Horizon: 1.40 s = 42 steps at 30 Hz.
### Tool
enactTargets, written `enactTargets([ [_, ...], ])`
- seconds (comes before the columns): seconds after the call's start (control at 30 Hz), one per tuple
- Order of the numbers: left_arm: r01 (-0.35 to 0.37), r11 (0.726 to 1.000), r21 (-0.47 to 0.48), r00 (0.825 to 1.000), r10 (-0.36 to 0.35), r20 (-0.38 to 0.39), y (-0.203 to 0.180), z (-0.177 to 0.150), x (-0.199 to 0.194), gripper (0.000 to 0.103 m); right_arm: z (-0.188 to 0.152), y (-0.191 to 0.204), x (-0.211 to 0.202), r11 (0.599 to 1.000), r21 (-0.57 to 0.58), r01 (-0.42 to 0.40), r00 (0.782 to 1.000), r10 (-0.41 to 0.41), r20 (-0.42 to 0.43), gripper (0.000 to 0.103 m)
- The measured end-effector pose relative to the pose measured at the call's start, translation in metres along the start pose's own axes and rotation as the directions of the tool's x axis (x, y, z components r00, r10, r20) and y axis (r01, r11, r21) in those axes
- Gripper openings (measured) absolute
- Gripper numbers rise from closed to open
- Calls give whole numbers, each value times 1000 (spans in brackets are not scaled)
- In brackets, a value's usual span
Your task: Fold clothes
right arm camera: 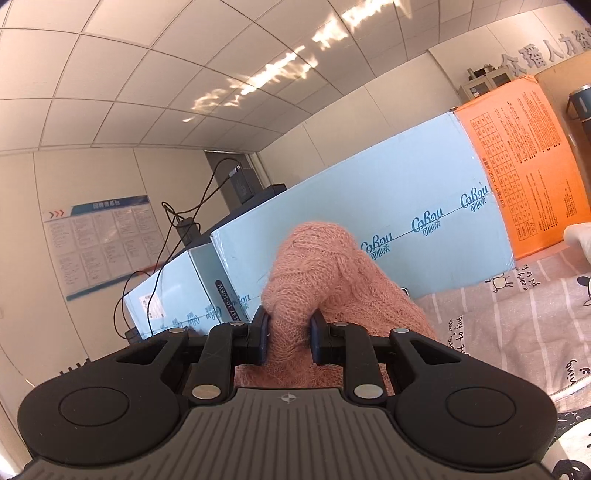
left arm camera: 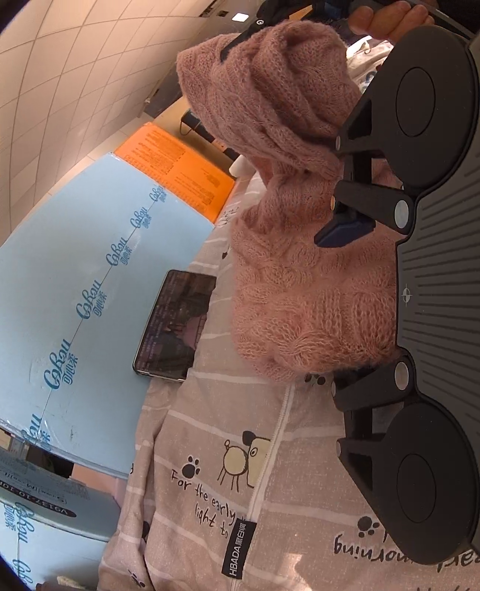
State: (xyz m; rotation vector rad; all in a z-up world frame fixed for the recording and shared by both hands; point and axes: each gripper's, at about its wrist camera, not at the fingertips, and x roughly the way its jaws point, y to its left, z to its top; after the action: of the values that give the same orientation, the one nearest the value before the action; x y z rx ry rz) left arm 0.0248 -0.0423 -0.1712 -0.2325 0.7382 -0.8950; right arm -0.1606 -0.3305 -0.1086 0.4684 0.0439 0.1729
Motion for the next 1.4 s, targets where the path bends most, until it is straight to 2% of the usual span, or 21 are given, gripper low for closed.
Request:
enactTargets([
  [0.03, -2, 1000, 4, 1000, 2, -2, 0, 0, 1, 31, 0, -2, 0, 1000, 13, -1, 1000, 1, 3, 20],
  [0.1, 0, 1000, 6, 1000, 0, 3, 0, -1, 1, 23, 0, -5, 1, 1000, 30, -8, 1000, 8, 4, 20],
  [0.2, -1, 1000, -3, 996, 1, 86, 2, 4, -13, 20, -1, -7, -2, 999, 44, -25, 999, 24, 22, 20],
  [0.3, -25, 999, -32, 983, 30, 178, 8, 10, -34, 20, 1, -13, -5, 998, 66, -21, 999, 19, 38, 20],
  [0.43, -82, 994, -72, 952, 100, 290, 18, 17, -61, 20, 4, -22, -8, 995, 98, -5, 999, 0, 51, 20],
  [0.5, -114, 988, -103, 930, 143, 339, 25, 19, -76, 20, 5, -27, -10, 994, 113, 3, 998, -10, 57, 20],
  [0.6, -141, 978, -151, 903, 190, 386, 35, 18, -95, 20, 6, -35, -9, 990, 135, 44, 998, -50, 46, 19],
  [0.7, -167, 964, -205, 888, 238, 394, 47, 17, -105, 20, 3, -41, -3, 981, 163, 102, 995, -103, 1, 19],
  [0.8, -211, 949, -236, 892, 286, 350, 55, 17, -102, 20, -1, -49, 8, 967, 176, 186, 982, -174, -79, 19],
  [0.87, -246, 939, -240, 897, 314, 311, 57, 16, -95, 20, -6, -55, 16, 951, 172, 257, 962, -234, -141, 19],
  [0.97, -274, 925, -262, 896, 345, 280, 61, 14, -91, 22, -13, -65, 21, 906, 172, 386, 914, -350, -205, 19],
  [1.03, -276, 922, -271, 896, 349, 275, 63, 14, -90, 24, -13, -68, 15, 881, 182, 437, 894, -405, -191, 21],
  [1.07, -277, 920, -276, 896, 351, 272, 64, 13, -90, 24, -12, -65, 12, 878, 171, 448, 891, -422, -166, 22],
  [1.17, -299, 911, -283, 894, 371, 252, 65, 13, -87, 29, -10, -54, 6, 892, 113, 438, 898, -429, -98, 51],
  [1.23, -309, 905, -293, 893, 382, 239, 67, 13, -85, 35, -10, -45, 7, 912, 60, 407, 912, -402, -79, 54],
  [1.4, -320, 903, -287, 895, 387, 219, 67, 13, -81, 39, -18, -15, 21, 949, -140, 284, 947, -300, -117, 73],
])
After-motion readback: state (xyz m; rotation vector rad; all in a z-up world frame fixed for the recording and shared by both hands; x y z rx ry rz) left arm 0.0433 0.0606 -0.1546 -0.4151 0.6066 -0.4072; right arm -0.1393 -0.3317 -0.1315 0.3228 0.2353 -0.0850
